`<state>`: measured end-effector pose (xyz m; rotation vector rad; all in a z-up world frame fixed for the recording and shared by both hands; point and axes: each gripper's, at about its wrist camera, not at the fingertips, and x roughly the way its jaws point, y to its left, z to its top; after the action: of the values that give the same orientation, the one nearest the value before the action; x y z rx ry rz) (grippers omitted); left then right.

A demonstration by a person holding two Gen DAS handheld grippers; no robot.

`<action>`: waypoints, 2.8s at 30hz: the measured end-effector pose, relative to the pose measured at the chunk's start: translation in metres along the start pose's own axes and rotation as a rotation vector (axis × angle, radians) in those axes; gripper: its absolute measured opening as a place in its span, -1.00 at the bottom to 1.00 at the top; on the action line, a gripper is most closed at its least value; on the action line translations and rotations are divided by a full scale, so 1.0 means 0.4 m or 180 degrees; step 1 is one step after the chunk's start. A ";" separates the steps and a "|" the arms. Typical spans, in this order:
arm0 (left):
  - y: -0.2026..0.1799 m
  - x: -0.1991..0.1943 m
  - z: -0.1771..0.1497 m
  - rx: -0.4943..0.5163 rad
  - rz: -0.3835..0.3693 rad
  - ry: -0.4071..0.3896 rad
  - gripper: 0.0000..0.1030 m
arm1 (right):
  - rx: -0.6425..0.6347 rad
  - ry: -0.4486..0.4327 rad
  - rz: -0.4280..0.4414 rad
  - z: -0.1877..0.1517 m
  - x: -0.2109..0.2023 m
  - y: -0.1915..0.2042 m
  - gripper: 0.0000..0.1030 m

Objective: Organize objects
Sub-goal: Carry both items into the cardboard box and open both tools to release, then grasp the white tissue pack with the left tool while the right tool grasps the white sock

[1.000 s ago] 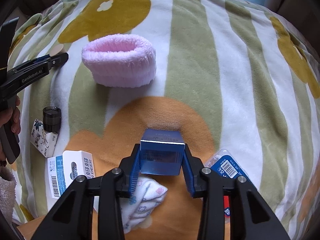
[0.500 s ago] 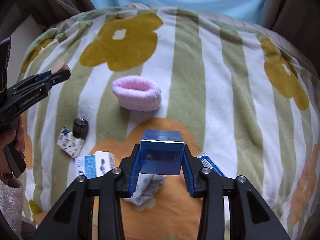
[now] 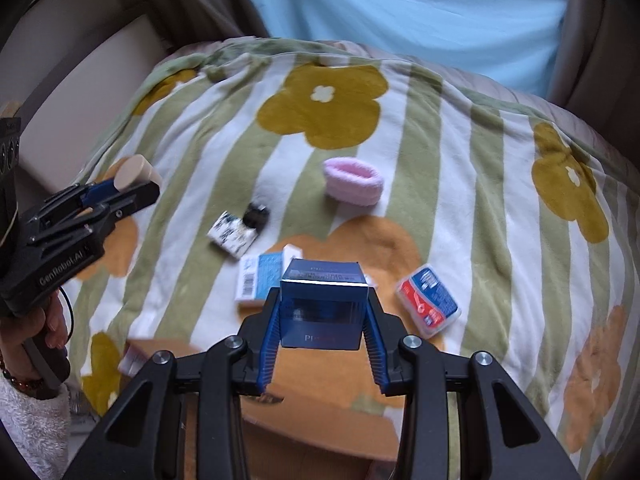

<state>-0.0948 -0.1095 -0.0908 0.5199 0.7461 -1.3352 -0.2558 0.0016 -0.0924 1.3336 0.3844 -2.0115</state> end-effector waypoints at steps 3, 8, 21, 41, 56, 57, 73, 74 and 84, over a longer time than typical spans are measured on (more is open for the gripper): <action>-0.021 -0.061 -0.093 -0.0181 0.0069 0.0063 -0.37 | -0.0189 0.0054 0.0076 -0.058 -0.030 0.042 -0.32; -0.059 -0.106 -0.241 -0.0423 0.0249 0.0226 -0.37 | -0.0423 0.0235 0.0174 -0.166 -0.041 0.097 -0.32; -0.135 -0.022 -0.529 -0.1144 0.0552 0.0676 -0.37 | -0.0510 0.0674 0.0245 -0.394 0.082 0.102 -0.32; -0.172 -0.017 -0.498 -0.1566 0.0683 0.0585 0.99 | -0.0301 0.0688 0.0242 -0.434 0.114 0.050 0.48; -0.148 -0.071 -0.503 -0.1959 0.0891 0.0561 0.99 | -0.0141 0.0676 0.0317 -0.462 0.067 0.016 0.96; -0.146 -0.072 -0.502 -0.2015 0.0903 0.0544 0.99 | -0.0141 0.0668 0.0309 -0.460 0.063 0.016 0.96; -0.072 -0.117 -0.435 -0.2308 0.1087 0.0397 0.99 | -0.0073 0.0574 0.0205 -0.394 0.029 0.029 0.96; -0.065 -0.122 -0.429 -0.2324 0.1096 0.0387 0.99 | 0.0003 0.0559 0.0179 -0.388 0.027 0.029 0.96; 0.057 -0.192 -0.353 -0.2510 0.1215 0.0191 0.99 | 0.0394 0.0248 0.0202 -0.282 -0.035 0.008 0.96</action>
<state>-0.1031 0.0478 -0.1300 0.0548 1.0822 -0.5948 -0.1723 0.0699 -0.1280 1.4848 0.2527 -1.9620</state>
